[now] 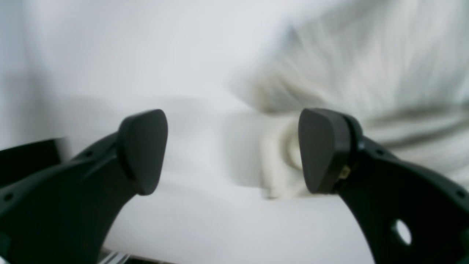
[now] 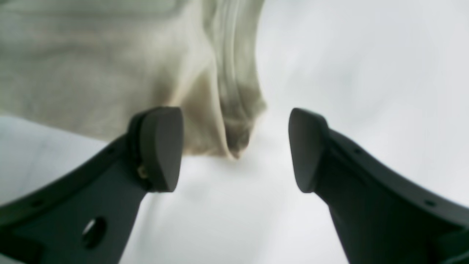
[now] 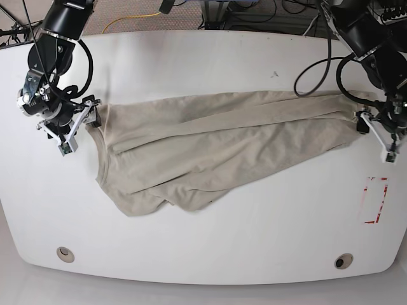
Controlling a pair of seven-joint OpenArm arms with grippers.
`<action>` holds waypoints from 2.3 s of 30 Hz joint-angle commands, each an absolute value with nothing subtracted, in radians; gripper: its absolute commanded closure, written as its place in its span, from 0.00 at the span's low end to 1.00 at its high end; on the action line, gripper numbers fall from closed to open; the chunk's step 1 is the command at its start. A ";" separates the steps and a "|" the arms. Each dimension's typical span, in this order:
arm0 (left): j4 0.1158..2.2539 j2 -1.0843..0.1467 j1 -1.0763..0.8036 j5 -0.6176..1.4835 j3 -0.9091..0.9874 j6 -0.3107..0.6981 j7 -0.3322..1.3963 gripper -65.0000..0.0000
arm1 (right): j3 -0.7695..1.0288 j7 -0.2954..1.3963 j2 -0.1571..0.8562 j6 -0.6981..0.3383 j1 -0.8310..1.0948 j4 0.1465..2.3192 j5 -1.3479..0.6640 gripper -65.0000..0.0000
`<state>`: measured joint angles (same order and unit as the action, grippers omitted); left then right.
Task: Fold the T-shirt properly
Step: 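Regrasp the T-shirt edge with both grippers, then pull the held edge taut with both grippers and release it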
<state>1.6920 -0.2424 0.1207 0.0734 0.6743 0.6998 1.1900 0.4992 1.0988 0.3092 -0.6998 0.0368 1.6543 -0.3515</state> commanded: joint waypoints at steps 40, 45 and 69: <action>1.529 -0.205 -0.084 0.186 0.704 0.698 0.923 0.63 | 0.526 1.004 0.252 -0.698 -0.013 1.420 -0.361 1.00; 1.531 -0.211 -0.088 0.186 0.704 0.698 0.923 1.00 | 0.532 1.006 0.251 -0.698 0.045 1.483 -0.361 1.00; 1.716 -0.300 -0.292 0.133 0.754 0.698 0.926 1.00 | 0.595 1.040 0.131 -0.698 0.466 1.933 -0.363 1.00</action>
